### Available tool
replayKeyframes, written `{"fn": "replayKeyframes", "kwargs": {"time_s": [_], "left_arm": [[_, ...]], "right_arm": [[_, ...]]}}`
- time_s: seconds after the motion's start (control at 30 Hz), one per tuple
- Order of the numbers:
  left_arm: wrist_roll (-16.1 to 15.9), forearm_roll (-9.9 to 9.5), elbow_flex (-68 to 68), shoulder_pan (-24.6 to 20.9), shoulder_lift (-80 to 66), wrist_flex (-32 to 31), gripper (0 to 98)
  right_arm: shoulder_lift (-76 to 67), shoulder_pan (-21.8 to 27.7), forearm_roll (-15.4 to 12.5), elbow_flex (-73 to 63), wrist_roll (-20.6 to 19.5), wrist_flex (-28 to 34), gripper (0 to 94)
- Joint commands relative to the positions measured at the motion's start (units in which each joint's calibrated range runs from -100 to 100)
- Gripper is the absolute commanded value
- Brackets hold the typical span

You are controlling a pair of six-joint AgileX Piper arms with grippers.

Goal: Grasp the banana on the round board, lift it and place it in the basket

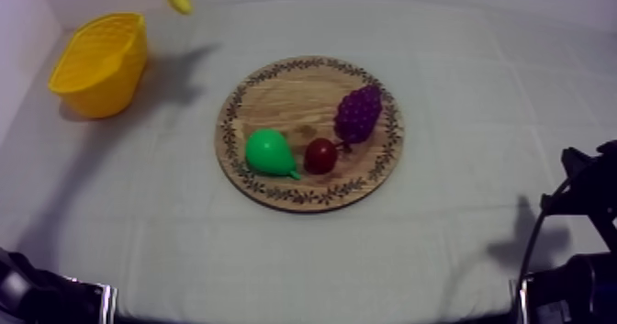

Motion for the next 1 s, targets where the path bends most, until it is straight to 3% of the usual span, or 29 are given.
{"fn": "replayKeyframes", "kwargs": {"time_s": [0.0, 0.17, 0.47, 0.73, 0.87, 0.97], "left_arm": [[-1.41, -0.61, 2.71, -3.07, -2.45, -1.21, 28.5], [-3.2, -1.66, 9.32, -8.5, -4.45, -4.59, 29.5], [-6.19, -1.72, 16.04, -18.15, -2.8, -10.67, 30.8], [-8.04, -1.3, 15.48, -21.78, 2.79, -13.39, 34.7], [-9.1, -1.15, 13.43, -22.03, 6.25, -12.86, 42.2], [-10.13, -0.41, 12.9, -22.43, 7.83, -12.55, 62.0]], "right_arm": [[-0.04, 0.03, -0.02, -0.03, 0.01, 0.08, 0.6], [-0.04, 0.03, -0.02, -0.03, 0.01, 0.08, 0.6], [-0.04, 0.03, -0.02, -0.03, 0.01, 0.08, 0.6], [-0.04, 0.03, -0.02, -0.03, 0.01, 0.08, 0.6], [-0.04, 0.03, -0.02, -0.03, 0.01, 0.08, 0.6], [-0.04, 0.03, -0.02, -0.03, 0.01, 0.08, 0.6]]}}
